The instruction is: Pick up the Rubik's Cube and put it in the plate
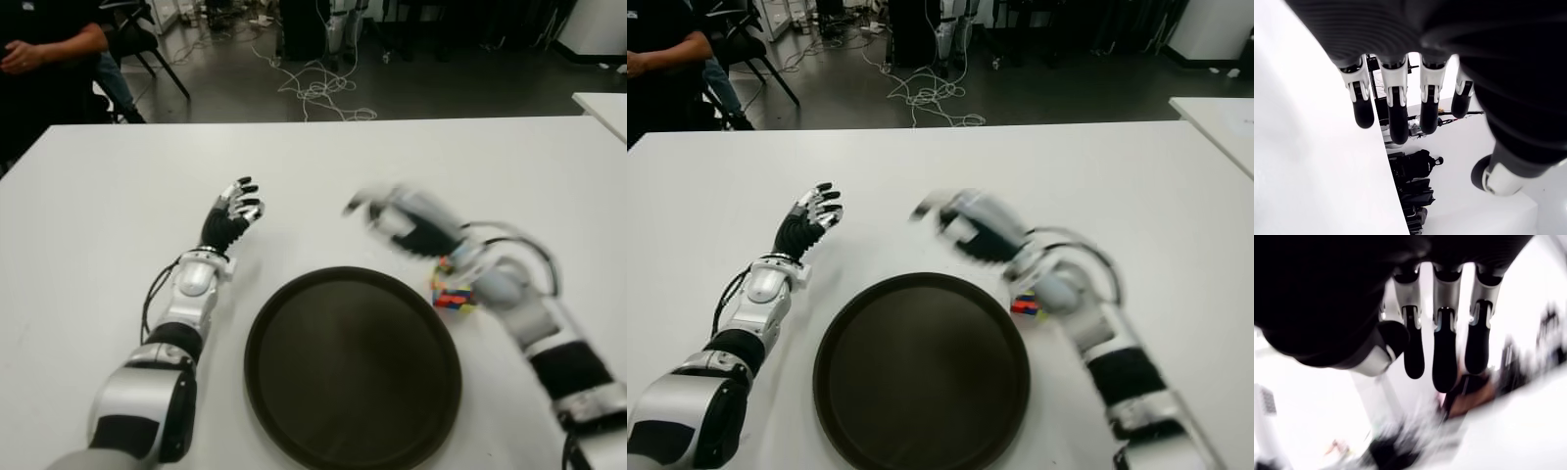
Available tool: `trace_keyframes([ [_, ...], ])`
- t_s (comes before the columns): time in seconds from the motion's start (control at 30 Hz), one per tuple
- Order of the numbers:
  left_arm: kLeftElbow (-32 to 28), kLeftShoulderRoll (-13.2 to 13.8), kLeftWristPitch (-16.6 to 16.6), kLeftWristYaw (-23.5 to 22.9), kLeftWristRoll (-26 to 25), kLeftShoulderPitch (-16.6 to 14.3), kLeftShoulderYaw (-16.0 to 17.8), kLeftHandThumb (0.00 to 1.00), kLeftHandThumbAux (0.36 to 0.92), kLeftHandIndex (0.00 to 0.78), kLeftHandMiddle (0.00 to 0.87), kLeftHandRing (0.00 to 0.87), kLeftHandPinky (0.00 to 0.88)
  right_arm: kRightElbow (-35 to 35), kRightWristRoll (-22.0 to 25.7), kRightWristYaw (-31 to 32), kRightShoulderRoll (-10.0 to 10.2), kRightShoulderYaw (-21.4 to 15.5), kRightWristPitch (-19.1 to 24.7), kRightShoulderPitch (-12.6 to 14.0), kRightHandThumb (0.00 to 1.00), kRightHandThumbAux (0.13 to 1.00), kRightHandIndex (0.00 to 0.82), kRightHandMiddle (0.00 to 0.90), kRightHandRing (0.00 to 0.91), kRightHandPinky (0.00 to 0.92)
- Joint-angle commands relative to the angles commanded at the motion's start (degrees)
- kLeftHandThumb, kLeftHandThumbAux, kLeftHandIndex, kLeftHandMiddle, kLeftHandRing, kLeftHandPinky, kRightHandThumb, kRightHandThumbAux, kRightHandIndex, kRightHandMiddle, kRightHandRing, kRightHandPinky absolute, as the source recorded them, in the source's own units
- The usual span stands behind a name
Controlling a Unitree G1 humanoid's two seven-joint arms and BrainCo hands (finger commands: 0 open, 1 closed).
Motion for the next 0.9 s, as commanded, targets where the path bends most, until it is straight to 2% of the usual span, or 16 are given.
trace_keyframes([
  [0.07,0.1,0.0,-0.1,0.1,0.1,0.0,-0.1,0.165,0.663,0.138,0.197,0.2,0.196,1.5,-1.2,-5.1,0.0,-1.5,-1.6,-0.8,0.823,0.702,0.381,0.456,0.357,0.405],
  [0.13,0.2,0.1,-0.1,0.2,0.2,-0.1,-0.1,0.165,0.654,0.138,0.195,0.201,0.196,1.9,-1.4,-10.8,0.6,-3.6,-3.1,-0.7,0.734,0.728,0.389,0.348,0.307,0.356],
  [0.23,0.3,0.1,-0.1,-0.1,0.1,-0.1,-0.1,0.161,0.648,0.132,0.183,0.191,0.189,-0.5,0.1,-14.4,3.1,-5.3,-2.9,1.1,0.689,0.742,0.392,0.294,0.271,0.302],
  [0.3,0.3,0.2,0.0,-0.4,0.0,-0.2,-0.1,0.158,0.645,0.128,0.177,0.188,0.189,-1.7,2.9,-15.2,5.0,-6.3,-2.6,2.5,0.678,0.745,0.393,0.284,0.264,0.289],
  [0.4,0.3,0.3,0.2,-0.6,0.1,-0.2,-0.1,0.154,0.636,0.124,0.171,0.184,0.183,-1.9,8.2,-14.1,7.7,-7.1,-0.6,3.4,0.67,0.748,0.394,0.283,0.26,0.273],
  [0.5,0.4,0.3,0.2,-0.2,0.2,-0.2,-0.2,0.152,0.622,0.127,0.18,0.187,0.177,-1.3,14.5,-11.3,10.5,-7.8,1.8,7.8,0.671,0.748,0.396,0.295,0.26,0.24],
  [0.57,0.4,0.4,0.1,-0.1,0.3,-0.2,-0.2,0.151,0.613,0.13,0.188,0.192,0.174,-1.1,15.9,-10.5,11.3,-8.0,2.1,9.6,0.672,0.748,0.397,0.299,0.258,0.229],
  [0.67,0.4,0.4,0.1,0.0,0.3,-0.2,-0.2,0.152,0.609,0.132,0.193,0.196,0.17,1.2,18.3,-8.8,12.4,-8.4,2.5,10.8,0.672,0.748,0.398,0.303,0.261,0.23],
  [0.73,0.3,0.4,0.2,0.0,0.2,-0.2,-0.1,0.153,0.607,0.133,0.195,0.197,0.164,4.4,22.4,-5.8,14.1,-9.0,5.9,10.2,0.67,0.747,0.397,0.306,0.267,0.24],
  [0.8,0.3,0.4,0.2,0.0,0.2,-0.2,-0.1,0.155,0.606,0.134,0.196,0.198,0.159,5.0,25.1,-3.4,14.8,-9.5,8.4,10.1,0.668,0.747,0.397,0.307,0.271,0.246],
  [0.9,0.3,0.4,0.3,-0.1,0.1,-0.2,-0.1,0.162,0.606,0.133,0.196,0.197,0.156,2.4,28.9,0.4,15.1,-10.2,12.4,12.0,0.666,0.746,0.396,0.301,0.269,0.25],
])
